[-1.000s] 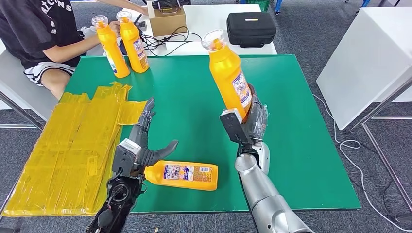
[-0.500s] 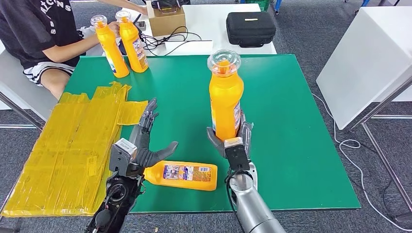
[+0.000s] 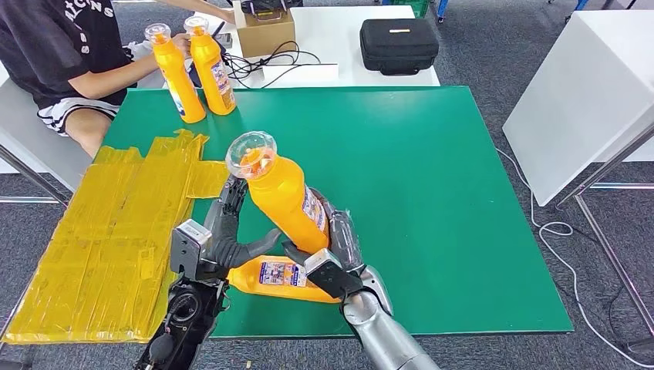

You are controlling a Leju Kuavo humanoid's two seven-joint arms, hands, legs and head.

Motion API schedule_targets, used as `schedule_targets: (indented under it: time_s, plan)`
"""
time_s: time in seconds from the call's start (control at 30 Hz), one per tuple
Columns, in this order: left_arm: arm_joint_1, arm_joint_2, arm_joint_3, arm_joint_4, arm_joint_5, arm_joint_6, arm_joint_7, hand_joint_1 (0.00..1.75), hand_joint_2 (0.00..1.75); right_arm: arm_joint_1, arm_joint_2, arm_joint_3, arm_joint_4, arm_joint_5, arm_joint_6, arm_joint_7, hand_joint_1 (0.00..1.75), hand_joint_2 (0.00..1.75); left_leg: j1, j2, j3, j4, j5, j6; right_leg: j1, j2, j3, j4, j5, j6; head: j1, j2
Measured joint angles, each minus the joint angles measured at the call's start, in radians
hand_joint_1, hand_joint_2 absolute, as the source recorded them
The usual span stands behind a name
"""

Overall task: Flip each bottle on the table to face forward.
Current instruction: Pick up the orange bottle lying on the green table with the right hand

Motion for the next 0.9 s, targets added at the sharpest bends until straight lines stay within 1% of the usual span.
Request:
schedule_targets:
  time_s: [0.13, 0.23, 0.9]
  plan:
    - [0.005, 0.001, 0.008, 0.006, 0.005, -0.013, 0.001, 0.0, 1.75, -0.029, -0.017, 0.02, 0.007, 0.036, 0.125, 0.052, 1.75, 1.75, 0.0, 0.0, 0.0, 0.0, 0.0, 0.0, 0.0, 0.0, 0.0, 0.0, 0.0, 0.0, 0.0, 0.0]
    - [0.012, 0.001, 0.011, 0.007, 0.006, -0.017, 0.0, 0.0, 1.75, -0.039, -0.028, 0.028, 0.008, 0.057, 0.169, 0.068, 1.75, 1.75, 0.0, 0.0, 0.0, 0.0, 0.0, 0.0, -0.001, 0.0, 0.0, 0.0, 0.0, 0.0, 0.0, 0.0]
    - [0.015, 0.001, 0.016, 0.008, 0.006, -0.018, 0.0, 0.0, 1.75, -0.05, -0.037, 0.04, 0.013, 0.065, 0.184, 0.073, 1.75, 1.75, 0.0, 0.001, 0.0, 0.0, 0.0, 0.0, 0.0, 0.0, 0.0, 0.0, 0.0, 0.0, 0.0, 0.0]
